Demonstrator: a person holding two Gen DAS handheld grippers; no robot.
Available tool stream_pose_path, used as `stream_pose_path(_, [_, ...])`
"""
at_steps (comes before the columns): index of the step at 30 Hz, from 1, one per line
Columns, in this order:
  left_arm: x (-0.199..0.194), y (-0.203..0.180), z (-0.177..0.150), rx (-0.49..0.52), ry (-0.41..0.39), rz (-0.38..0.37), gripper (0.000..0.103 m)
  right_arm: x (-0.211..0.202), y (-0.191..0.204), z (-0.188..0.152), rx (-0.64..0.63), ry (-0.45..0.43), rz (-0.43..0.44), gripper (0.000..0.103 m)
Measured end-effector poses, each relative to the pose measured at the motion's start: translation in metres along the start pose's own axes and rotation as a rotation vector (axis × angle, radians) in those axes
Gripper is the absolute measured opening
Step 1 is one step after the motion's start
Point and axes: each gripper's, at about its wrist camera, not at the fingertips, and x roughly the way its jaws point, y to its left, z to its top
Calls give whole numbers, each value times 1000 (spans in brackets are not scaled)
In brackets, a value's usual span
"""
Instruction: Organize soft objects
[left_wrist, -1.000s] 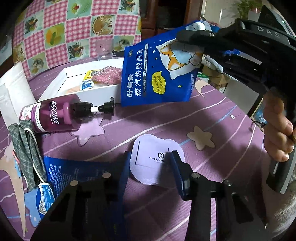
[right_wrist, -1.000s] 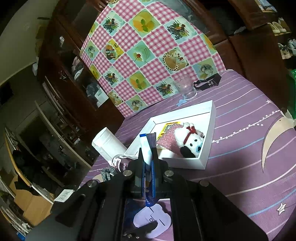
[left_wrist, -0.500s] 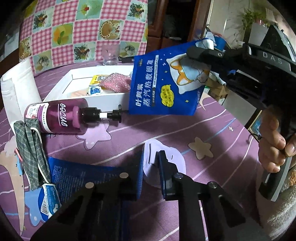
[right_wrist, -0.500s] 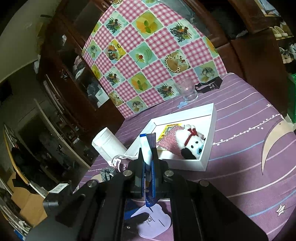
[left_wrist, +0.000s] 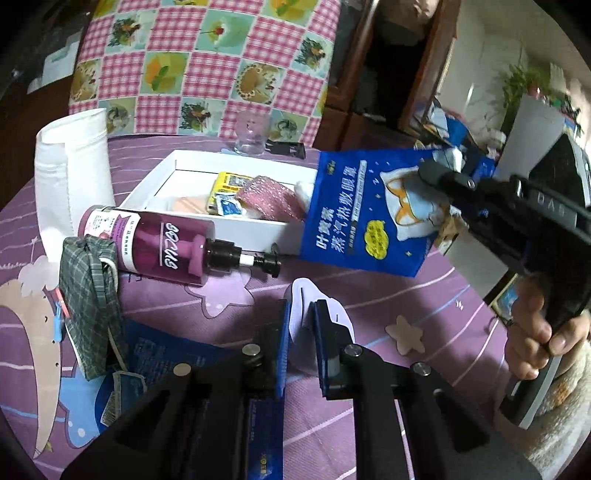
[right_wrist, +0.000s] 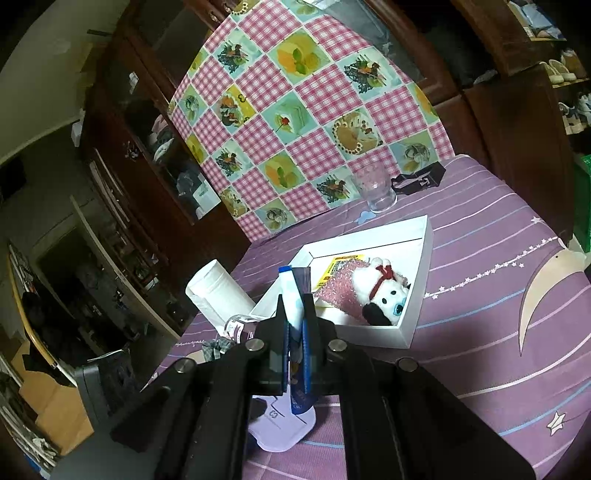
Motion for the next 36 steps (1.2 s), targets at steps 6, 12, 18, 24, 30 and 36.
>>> stream_pose_path(6, [-9,7,13,-18,-54,32,11,-4,-3,8,28,-25,21,7])
stream_pose_path(12, [-31,22,42,-74,-140,81,11,8,6,23,38,-10,33,7])
stream_pose_path(18, [-47,37,77,-125,-197,115,11,27,10,47,85,-2,82,7])
stream_pose_path(24, [-42,52,107,-169,-225,118,11,47,4,71,137,0,131,7])
stream_pose_path(30, [-11,62,120,-184,-196,132,11,69,-18,69,177,30,159,7])
stream_pose_path(36, [27,81,125,-201,-146,186,11,95,-46,63,241,62,165,7])
